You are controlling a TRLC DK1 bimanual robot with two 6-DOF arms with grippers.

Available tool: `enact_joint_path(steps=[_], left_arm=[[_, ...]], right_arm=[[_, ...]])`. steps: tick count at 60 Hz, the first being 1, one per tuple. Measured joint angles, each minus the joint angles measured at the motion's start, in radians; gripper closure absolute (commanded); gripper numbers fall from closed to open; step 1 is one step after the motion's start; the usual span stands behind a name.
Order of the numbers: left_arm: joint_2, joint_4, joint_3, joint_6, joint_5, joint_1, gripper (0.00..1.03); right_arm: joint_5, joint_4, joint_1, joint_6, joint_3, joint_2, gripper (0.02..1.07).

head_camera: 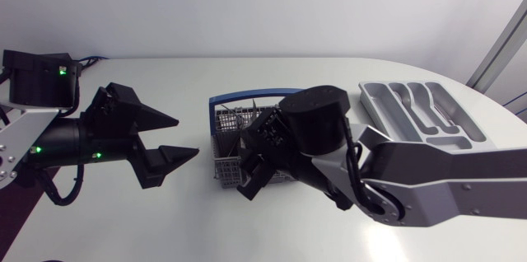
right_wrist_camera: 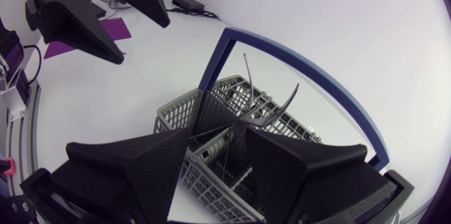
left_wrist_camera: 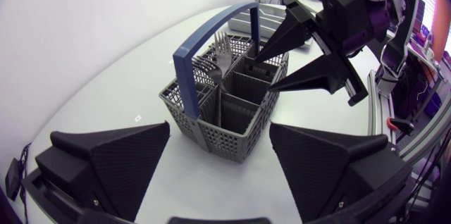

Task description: Sort the cutlery from the basket into the organizer compartments.

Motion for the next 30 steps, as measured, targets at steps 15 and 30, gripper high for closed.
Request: enact_joint_path(steps=[15, 30], left_arm=[[0.0, 0.043, -0.018, 0.014, 0.007, 0.003, 0.05], [0.0, 0.071, -0.042, 0.014, 0.007, 0.003, 0.05]], right_arm=[[0.055, 0.099, 0.001, -0.052, 0.029, 0.087, 0.47], [0.097, 0.154, 0.001, -0.093, 0.092, 0.146, 0.48]])
